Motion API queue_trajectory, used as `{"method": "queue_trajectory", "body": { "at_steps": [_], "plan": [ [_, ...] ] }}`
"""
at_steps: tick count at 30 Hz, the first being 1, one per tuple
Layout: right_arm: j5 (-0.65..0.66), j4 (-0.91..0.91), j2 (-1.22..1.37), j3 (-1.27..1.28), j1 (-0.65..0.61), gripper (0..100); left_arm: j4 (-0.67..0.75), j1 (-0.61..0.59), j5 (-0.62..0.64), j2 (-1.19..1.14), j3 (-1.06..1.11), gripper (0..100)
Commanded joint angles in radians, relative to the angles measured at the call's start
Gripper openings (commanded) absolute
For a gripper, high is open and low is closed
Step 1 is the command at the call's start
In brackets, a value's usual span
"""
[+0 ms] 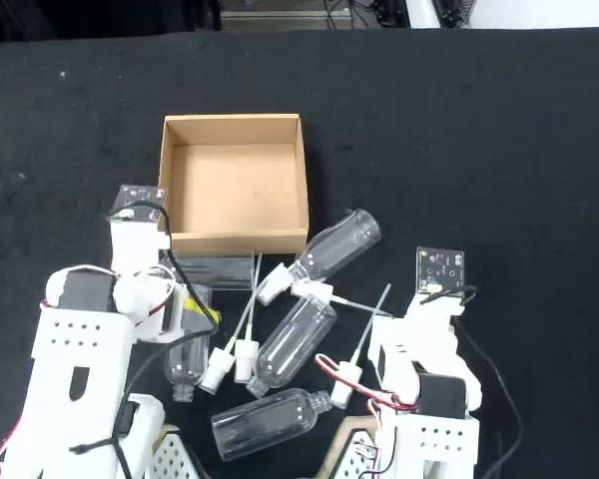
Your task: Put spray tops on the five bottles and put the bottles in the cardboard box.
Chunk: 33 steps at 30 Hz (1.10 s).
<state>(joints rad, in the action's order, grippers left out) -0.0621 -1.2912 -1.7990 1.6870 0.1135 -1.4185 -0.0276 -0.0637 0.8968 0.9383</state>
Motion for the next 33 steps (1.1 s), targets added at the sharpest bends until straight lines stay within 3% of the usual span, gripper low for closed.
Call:
{"method": "queue_trajectory", "body": {
  "at_steps": [1, 6, 12, 23, 28, 33],
  "plan": [
    [0.003, -0.008, -0.096, -0.004, 0.015, 1.1, 0.087, 0.007, 0.005, -0.006, 0.077, 35],
    [0.003, -0.008, -0.096, -0.004, 0.015, 1.1, 0.249, 0.007, 0.005, -0.006, 0.229, 35],
    [0.003, -0.008, -0.096, -0.004, 0.015, 1.1, 0.258, -0.041, 0.005, -0.006, 0.239, 35],
    [0.003, -0.008, -0.096, -0.004, 0.015, 1.1, 0.269, -0.478, -0.229, -0.006, 0.231, 35],
    [0.003, -0.008, -0.096, -0.004, 0.015, 1.1, 0.359, -0.693, -0.299, -0.006, 0.206, 35],
    [0.003, -0.008, -0.096, -0.004, 0.015, 1.1, 0.437, -0.737, -0.333, -0.008, 0.208, 35]
  ]
}}
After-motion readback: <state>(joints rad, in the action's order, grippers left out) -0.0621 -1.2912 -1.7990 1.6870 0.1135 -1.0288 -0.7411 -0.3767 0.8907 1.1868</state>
